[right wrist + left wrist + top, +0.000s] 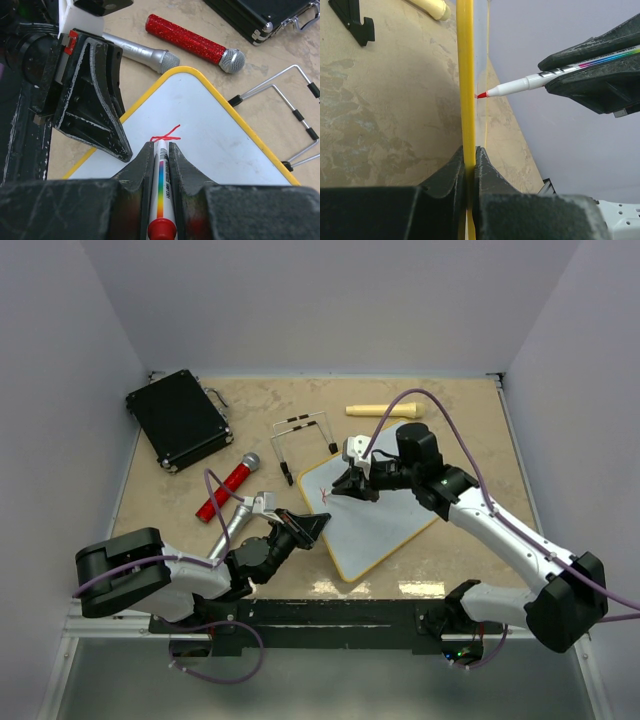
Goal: Write a sentence on the whiteboard
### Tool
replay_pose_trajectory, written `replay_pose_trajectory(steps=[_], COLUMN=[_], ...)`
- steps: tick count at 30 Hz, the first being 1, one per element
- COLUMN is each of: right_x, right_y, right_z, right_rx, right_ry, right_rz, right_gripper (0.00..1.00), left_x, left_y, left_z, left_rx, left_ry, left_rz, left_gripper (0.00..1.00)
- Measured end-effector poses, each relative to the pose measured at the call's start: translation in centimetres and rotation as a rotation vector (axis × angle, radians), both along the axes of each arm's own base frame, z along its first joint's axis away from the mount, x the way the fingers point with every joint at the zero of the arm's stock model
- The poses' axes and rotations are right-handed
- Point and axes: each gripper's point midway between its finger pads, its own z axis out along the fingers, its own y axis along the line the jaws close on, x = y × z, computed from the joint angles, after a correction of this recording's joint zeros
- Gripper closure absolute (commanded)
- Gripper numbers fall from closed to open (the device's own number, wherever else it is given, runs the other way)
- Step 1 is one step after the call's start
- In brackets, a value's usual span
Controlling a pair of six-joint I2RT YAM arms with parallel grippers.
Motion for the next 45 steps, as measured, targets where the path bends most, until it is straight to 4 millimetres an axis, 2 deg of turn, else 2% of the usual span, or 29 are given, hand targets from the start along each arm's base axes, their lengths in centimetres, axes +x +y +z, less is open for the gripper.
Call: replay_pose_trajectory(steps=[13, 29, 37, 45], right_x=[0.0, -0.6, -0.5, 0.3], right_y=[0.0, -1.1, -1.5, -2.3], right_z=[-0.2, -1.2, -0.4, 1.5], right_rx=[-0.011, -0.07, -0.062, -0.005], right_ry=[0.006, 0.005, 0.0, -0.038], right_rz=[0.008, 0.0, -0.002, -0.031], right_gripper=[1.0, 1.0, 1.0, 1.0], left_x=[0.0, 0.1, 0.0, 0.0], left_y=[0.0, 0.1, -0.1, -0.2], left_z=[-0.1, -0.2, 0.0, -0.1], left_rx=[0.0, 0.001, -0.001, -0.004], left_ry=[0.003, 0.004, -0.006, -0.007], left_rz=[0.002, 0.002, -0.005, -0.011], left_gripper=[1.0, 1.0, 1.0, 1.0])
